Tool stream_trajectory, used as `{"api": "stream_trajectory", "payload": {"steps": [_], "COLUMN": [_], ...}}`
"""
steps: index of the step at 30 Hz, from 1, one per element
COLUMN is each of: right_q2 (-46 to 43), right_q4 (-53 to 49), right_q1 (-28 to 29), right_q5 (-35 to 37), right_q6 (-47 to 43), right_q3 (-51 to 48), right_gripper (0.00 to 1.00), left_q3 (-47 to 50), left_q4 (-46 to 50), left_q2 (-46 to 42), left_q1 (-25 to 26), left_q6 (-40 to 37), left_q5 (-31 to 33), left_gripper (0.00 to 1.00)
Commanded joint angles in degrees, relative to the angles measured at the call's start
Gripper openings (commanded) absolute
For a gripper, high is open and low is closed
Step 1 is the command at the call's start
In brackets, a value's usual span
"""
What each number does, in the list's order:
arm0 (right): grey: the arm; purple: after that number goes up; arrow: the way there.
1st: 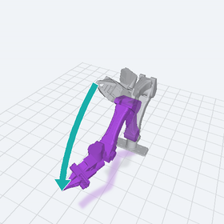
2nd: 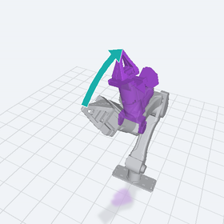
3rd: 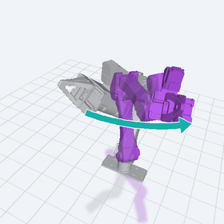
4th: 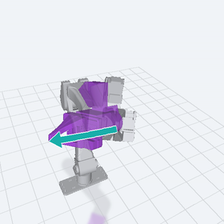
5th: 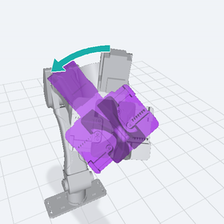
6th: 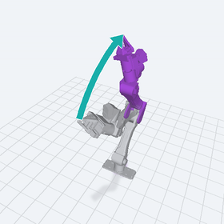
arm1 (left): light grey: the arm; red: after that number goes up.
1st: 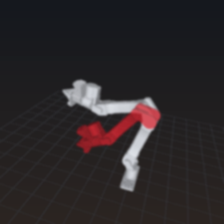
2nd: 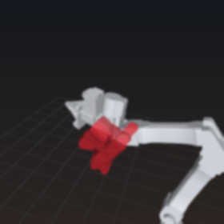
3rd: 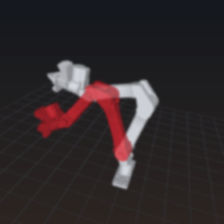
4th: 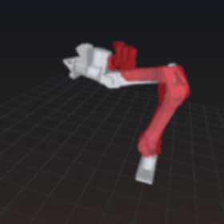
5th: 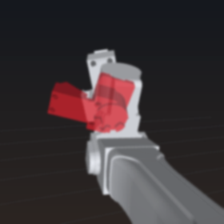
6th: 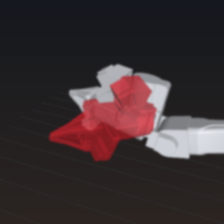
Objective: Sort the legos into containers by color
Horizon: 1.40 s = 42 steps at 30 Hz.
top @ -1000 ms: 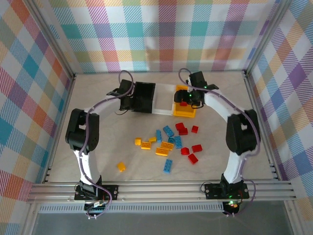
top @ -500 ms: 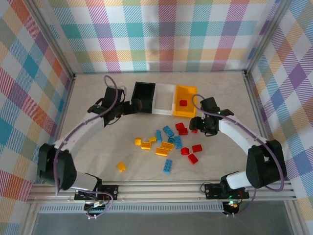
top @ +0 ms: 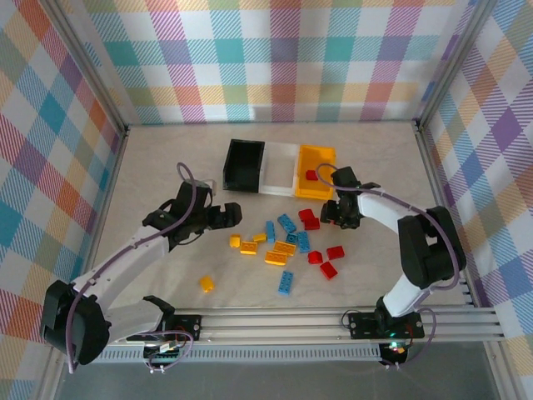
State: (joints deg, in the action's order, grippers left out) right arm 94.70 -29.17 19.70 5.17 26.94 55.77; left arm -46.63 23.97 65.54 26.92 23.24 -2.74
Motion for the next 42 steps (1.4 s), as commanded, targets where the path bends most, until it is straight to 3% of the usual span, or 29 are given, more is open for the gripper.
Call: {"api": "stream_trajectory", "payload": {"steps": [1, 10, 23, 35, 42], "right_q2": [1.72, 3.1, 7.18, 4.56, 2.35], "right_q4": [1.25, 1.58, 1.72, 2.23, 1.22], "right_q1": [0.34, 0.93, 0.77, 0.77, 0.77], "right_q5": [1.85, 2.72, 7.5, 8.29, 8.32], "right_q6": [1.54, 2.25, 0.75, 0.32, -0.26], "right_q3": [2.32, 1.99, 5.39, 3.39, 2.57], "right_gripper": [0.6, 0.56, 0.59, 0.41, 0.41], "left_q3": [0.55, 1.06, 1.55, 1.72, 1.66], "left_q4": [1.08, 0.98, 0.59, -0.27, -1.03], "left_q2": [-1.6, -1.38, -1.43, -0.11, 0.76], "left_q1": [-0.02, -0.05, -0.08, -0.03, -0.05], "left_q6": [0.92, 0.48, 0.33, 0.39, 0.44], "left_q5": [0.89, 1.27, 1.5, 1.0, 0.63], "left_gripper": [0.98, 0.99, 0.99, 0.99, 0.99]}}
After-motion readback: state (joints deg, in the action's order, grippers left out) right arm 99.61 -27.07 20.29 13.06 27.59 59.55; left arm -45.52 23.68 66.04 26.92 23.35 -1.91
